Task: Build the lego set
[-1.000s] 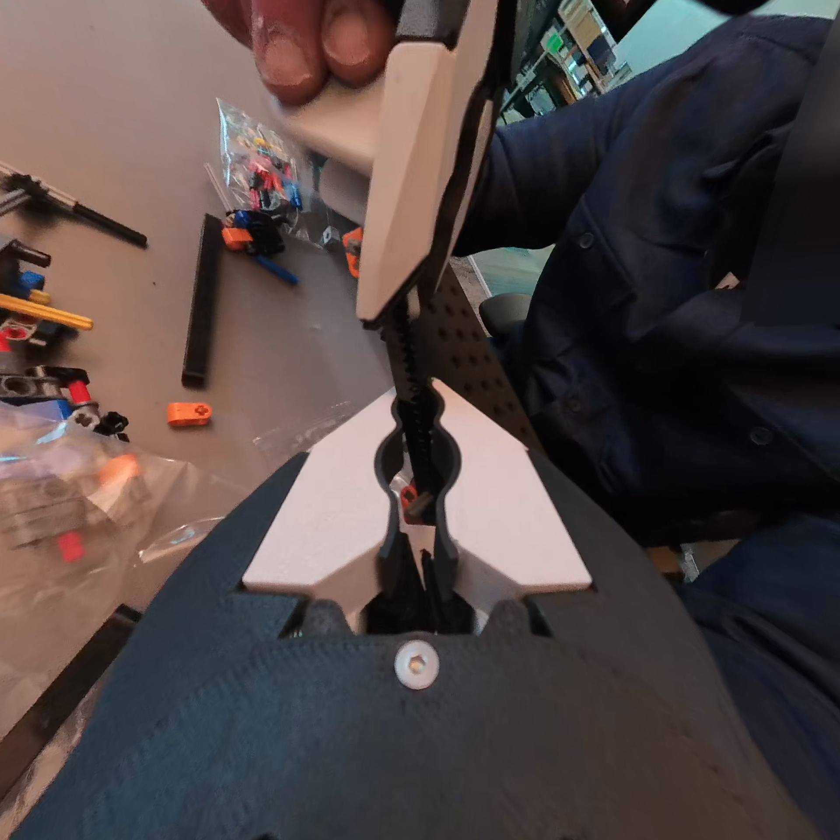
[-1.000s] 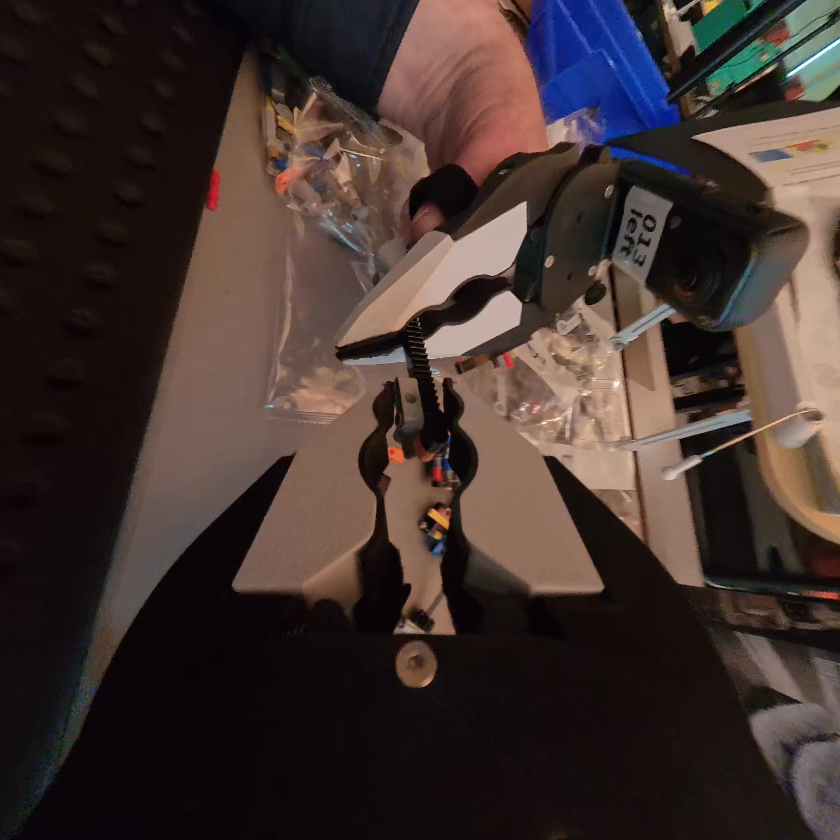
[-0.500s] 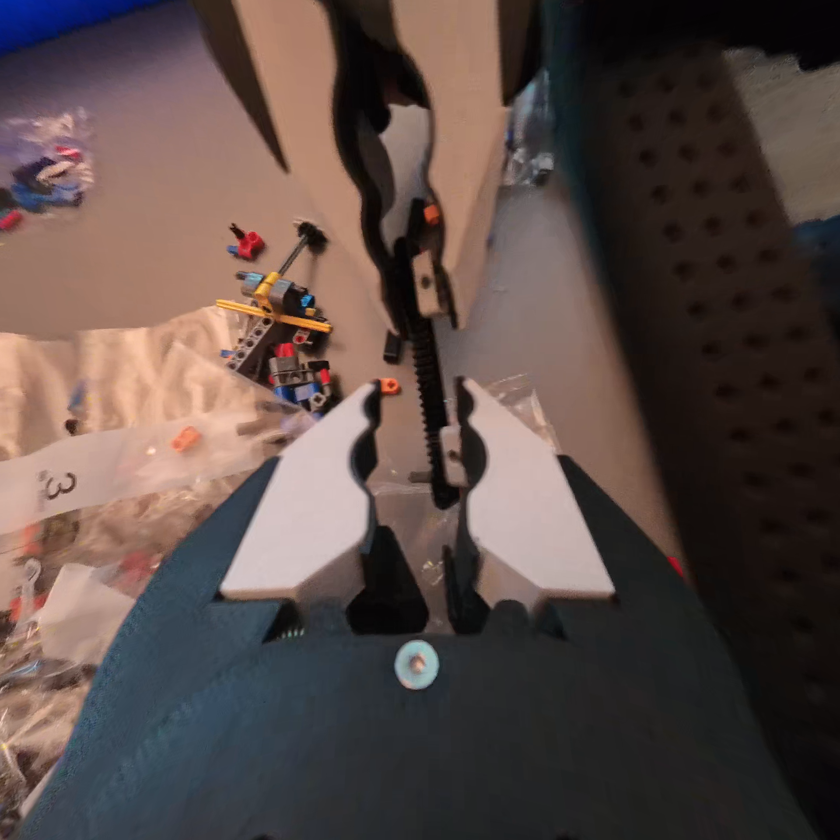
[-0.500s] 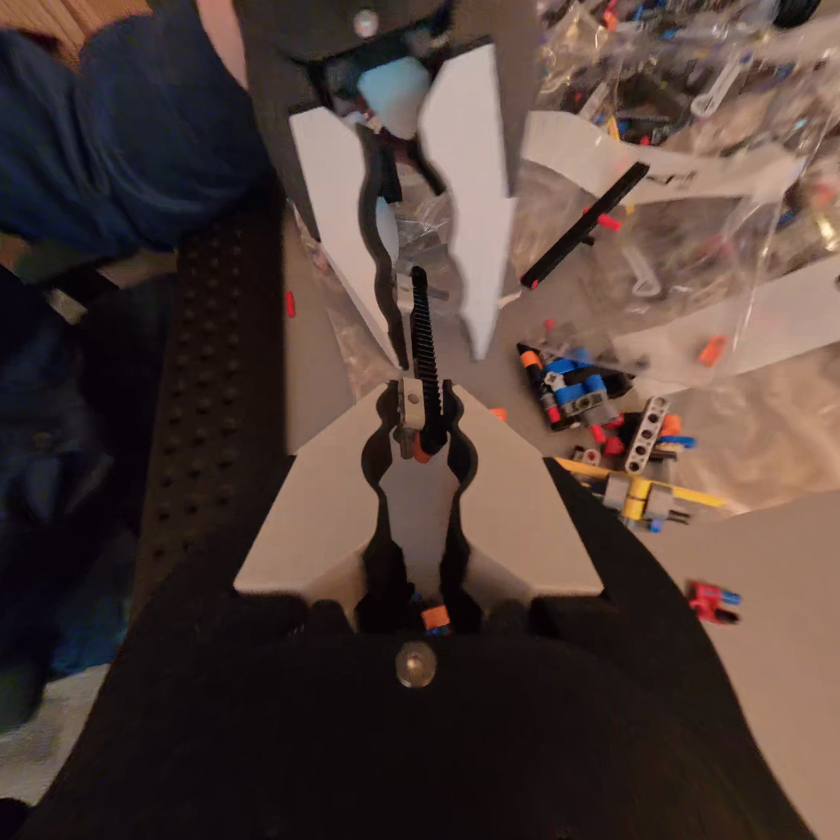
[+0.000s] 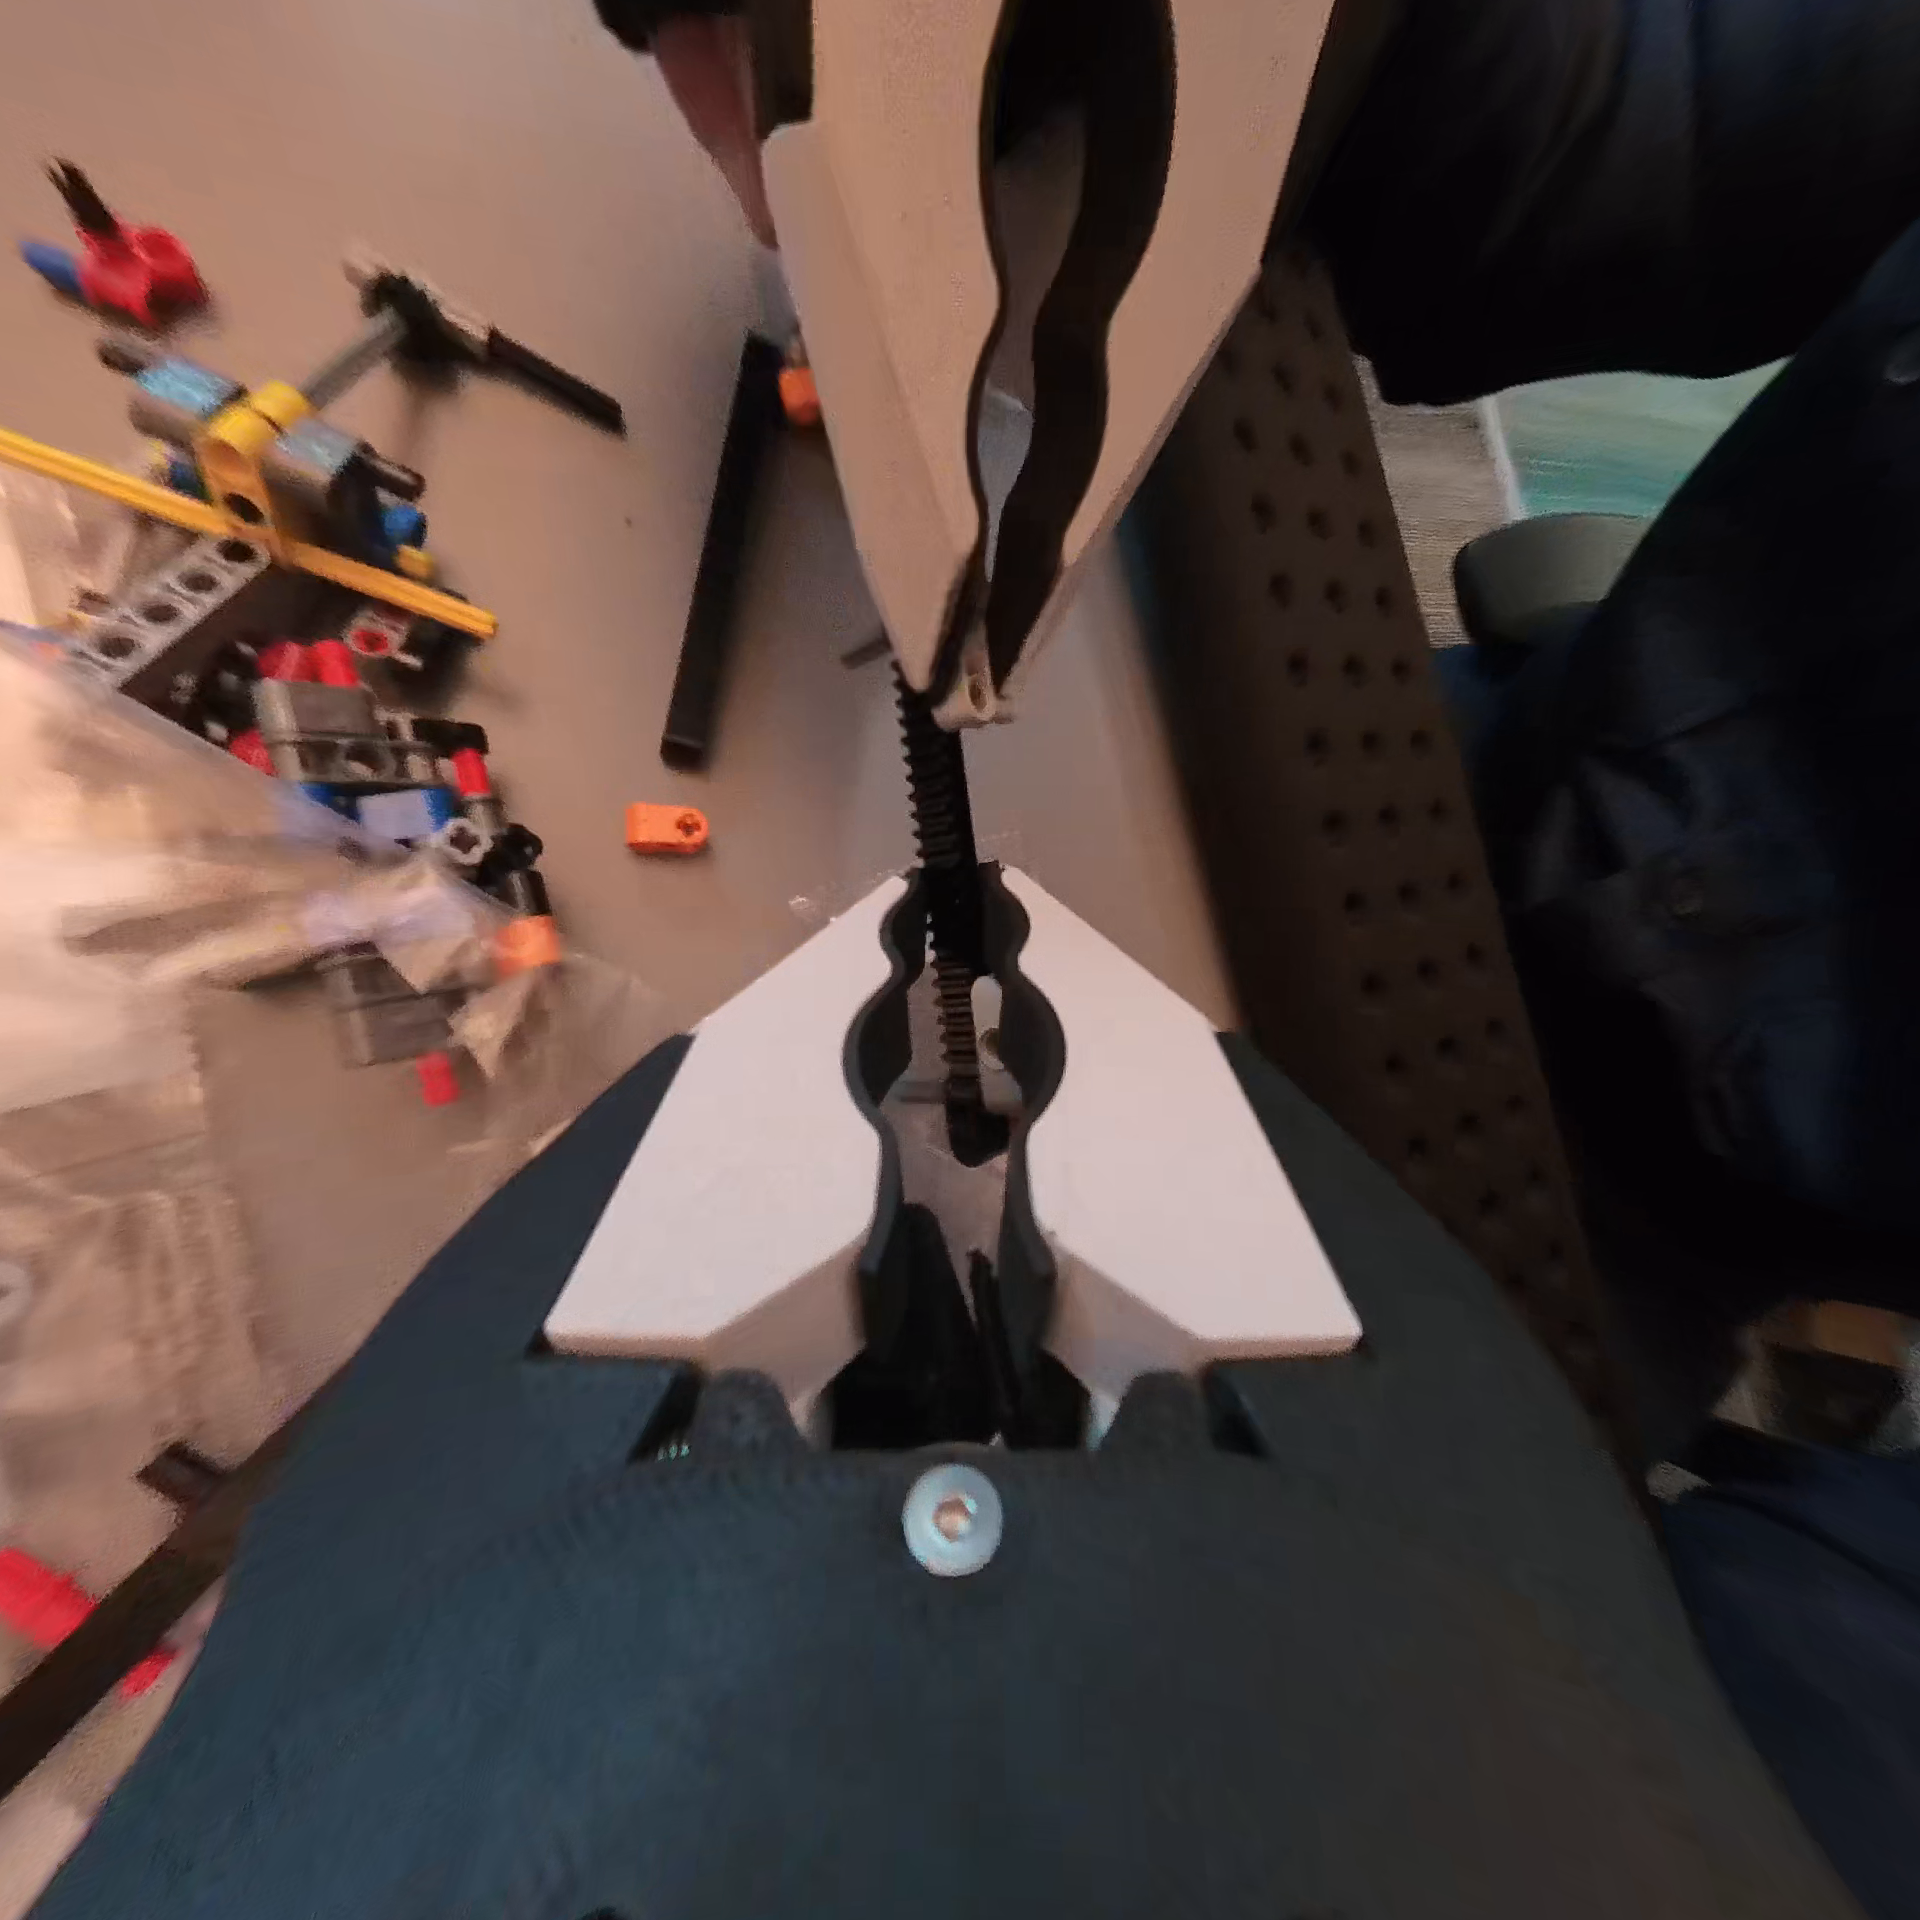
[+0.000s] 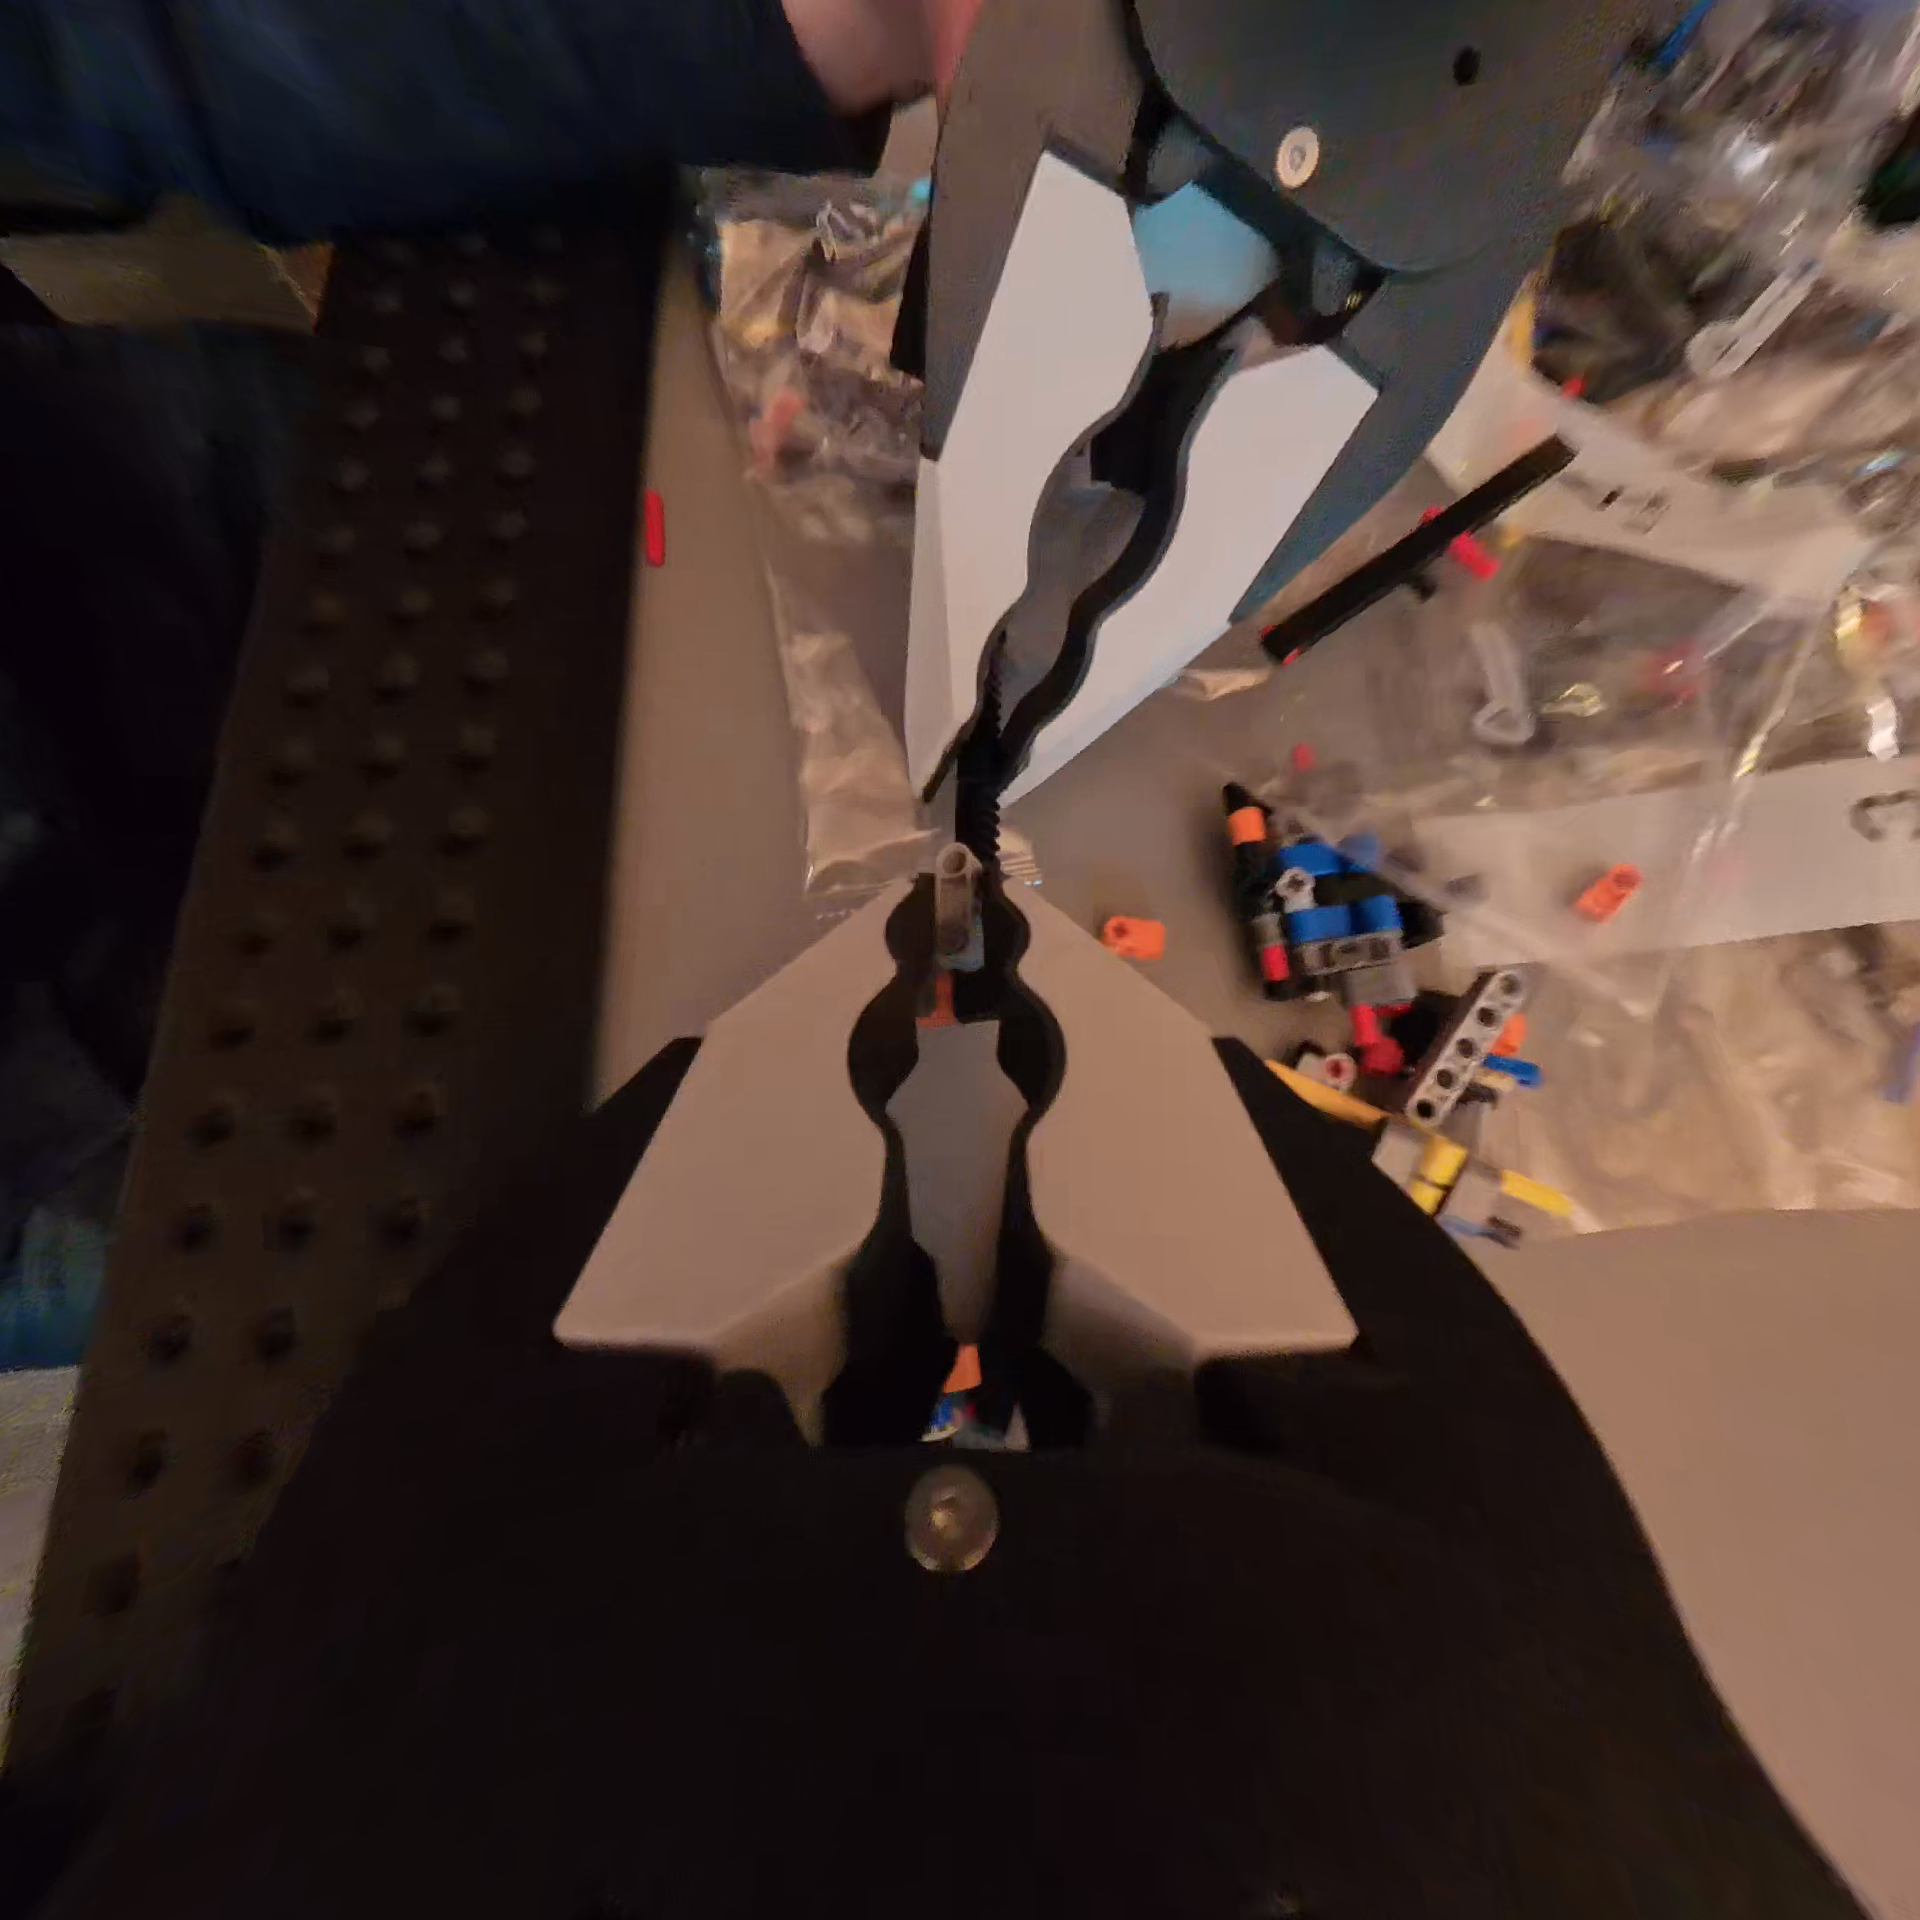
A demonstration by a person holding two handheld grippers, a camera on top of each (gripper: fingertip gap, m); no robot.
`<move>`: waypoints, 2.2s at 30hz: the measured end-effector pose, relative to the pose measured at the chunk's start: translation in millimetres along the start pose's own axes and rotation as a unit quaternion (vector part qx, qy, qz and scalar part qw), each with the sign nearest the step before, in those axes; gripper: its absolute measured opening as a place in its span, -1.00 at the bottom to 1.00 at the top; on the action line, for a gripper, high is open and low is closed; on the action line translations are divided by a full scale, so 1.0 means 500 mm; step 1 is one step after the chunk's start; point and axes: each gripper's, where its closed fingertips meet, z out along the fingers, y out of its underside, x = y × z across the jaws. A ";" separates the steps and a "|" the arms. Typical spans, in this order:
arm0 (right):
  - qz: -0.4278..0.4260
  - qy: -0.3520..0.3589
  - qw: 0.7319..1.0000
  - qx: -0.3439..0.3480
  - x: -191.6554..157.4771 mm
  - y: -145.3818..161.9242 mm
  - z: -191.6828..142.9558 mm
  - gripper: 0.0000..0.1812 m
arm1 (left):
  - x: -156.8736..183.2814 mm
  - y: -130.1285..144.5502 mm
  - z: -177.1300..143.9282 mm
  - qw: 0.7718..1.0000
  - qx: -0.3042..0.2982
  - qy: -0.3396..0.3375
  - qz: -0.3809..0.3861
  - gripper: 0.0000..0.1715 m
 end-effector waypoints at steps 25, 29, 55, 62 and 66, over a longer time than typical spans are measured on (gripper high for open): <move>0.137 -0.049 0.989 -0.042 0.011 0.053 0.037 -0.93 | -0.037 0.032 0.033 0.996 -0.015 0.022 -0.086 -0.90; 0.131 -0.045 0.989 -0.046 0.011 0.054 0.038 -0.92 | -0.038 0.032 0.034 0.996 -0.012 0.021 -0.084 -0.90; 0.159 -0.093 0.981 -0.067 -0.015 0.055 0.034 -0.93 | -0.009 0.032 0.046 0.989 -0.012 0.103 -0.110 -0.89; 0.236 -0.123 0.963 -0.046 -0.004 0.057 0.030 -0.93 | -0.011 0.026 0.047 0.981 0.000 0.128 -0.145 -0.89; 0.237 -0.116 0.963 -0.043 0.001 0.059 0.030 -0.93 | -0.016 0.024 0.046 0.980 0.004 0.125 -0.152 -0.89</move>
